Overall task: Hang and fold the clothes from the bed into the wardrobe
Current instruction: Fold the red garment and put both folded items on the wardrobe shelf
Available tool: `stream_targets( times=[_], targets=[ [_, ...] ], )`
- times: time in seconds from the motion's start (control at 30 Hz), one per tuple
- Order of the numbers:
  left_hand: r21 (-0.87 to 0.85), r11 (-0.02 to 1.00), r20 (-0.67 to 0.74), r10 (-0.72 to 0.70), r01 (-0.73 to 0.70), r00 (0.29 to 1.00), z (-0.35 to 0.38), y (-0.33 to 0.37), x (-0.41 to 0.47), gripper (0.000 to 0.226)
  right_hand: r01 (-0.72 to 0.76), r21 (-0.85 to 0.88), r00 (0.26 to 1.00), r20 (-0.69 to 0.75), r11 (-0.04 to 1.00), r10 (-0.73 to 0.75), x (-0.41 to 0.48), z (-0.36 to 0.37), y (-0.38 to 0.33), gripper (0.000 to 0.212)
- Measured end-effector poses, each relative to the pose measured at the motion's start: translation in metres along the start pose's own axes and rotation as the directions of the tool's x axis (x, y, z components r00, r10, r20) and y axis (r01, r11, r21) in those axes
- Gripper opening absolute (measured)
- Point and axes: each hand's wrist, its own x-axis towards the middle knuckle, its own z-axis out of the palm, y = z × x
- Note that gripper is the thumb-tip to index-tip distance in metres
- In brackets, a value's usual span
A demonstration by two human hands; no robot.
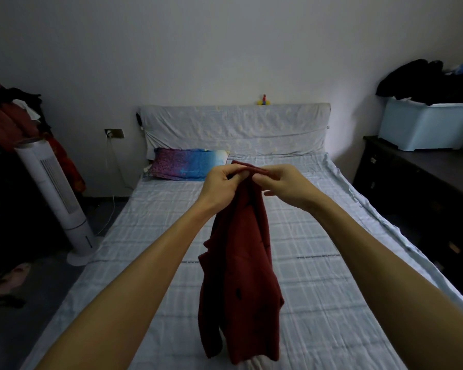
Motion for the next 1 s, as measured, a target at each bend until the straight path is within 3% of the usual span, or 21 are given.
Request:
stream_targets(
  times=[0.07, 0.17, 0.27, 0.37, 0.43, 0.6, 0.67, 0.77, 0.87, 1.0],
  targets=[
    [0.000, 1.000, -0.046, -0.008, 0.008, 0.999, -0.002, -0.003, 0.001, 0.020, 0.073, -0.121, 0.997, 0.035, 0.990, -0.070, 0.004, 0.001, -0.005, 0.020],
    [0.017, 1.000, -0.048, 0.013, -0.013, 0.999, -0.005, -0.004, 0.003, 0.018, 0.112, -0.145, 0.980, -0.150, 0.983, -0.134, 0.012, 0.004, -0.003, 0.018],
    [0.149, 0.985, -0.036, 0.089, -0.082, 0.995, -0.011, -0.001, 0.009, 0.018, 0.119, -0.222, 0.937, -0.297, 0.968, -0.184, 0.023, 0.000, -0.013, 0.017],
    [0.296, 0.944, -0.001, 0.152, -0.145, 0.988, -0.016, -0.003, 0.017, 0.025, 0.131, -0.406, 0.902, -0.329, 0.904, -0.279, 0.033, -0.008, -0.029, 0.016],
    [0.305, 0.939, 0.071, 0.144, -0.159, 0.987, -0.017, -0.007, 0.018, 0.027, 0.141, -0.462, 0.895, -0.317, 0.875, -0.312, 0.038, -0.014, -0.041, 0.014],
    [0.226, 0.973, 0.271, -0.115, 0.053, 0.956, -0.012, -0.029, 0.010, 0.039, 0.213, -0.454, 0.922, -0.200, 0.865, -0.332, 0.033, -0.035, -0.059, 0.016],
    [0.254, 0.962, 0.371, -0.194, 0.101, 0.908, -0.009, -0.040, 0.002, 0.042, 0.217, -0.475, 0.922, -0.186, 0.853, -0.338, 0.030, -0.042, -0.056, 0.016],
    [0.244, 0.951, 0.479, -0.290, 0.192, 0.829, -0.003, -0.044, -0.016, 0.026, 0.205, -0.479, 0.929, -0.180, 0.853, -0.324, 0.024, -0.050, -0.047, 0.015],
    [0.279, 0.920, 0.544, -0.388, 0.276, 0.744, 0.009, -0.053, -0.036, 0.033, 0.188, -0.485, 0.930, -0.192, 0.854, -0.314, 0.017, -0.055, -0.042, 0.015],
    [0.240, 0.953, 0.494, -0.282, 0.183, 0.822, 0.031, -0.080, -0.059, 0.024, 0.161, -0.509, 0.932, -0.203, 0.845, -0.300, 0.006, -0.057, -0.034, 0.016]
  ],
)
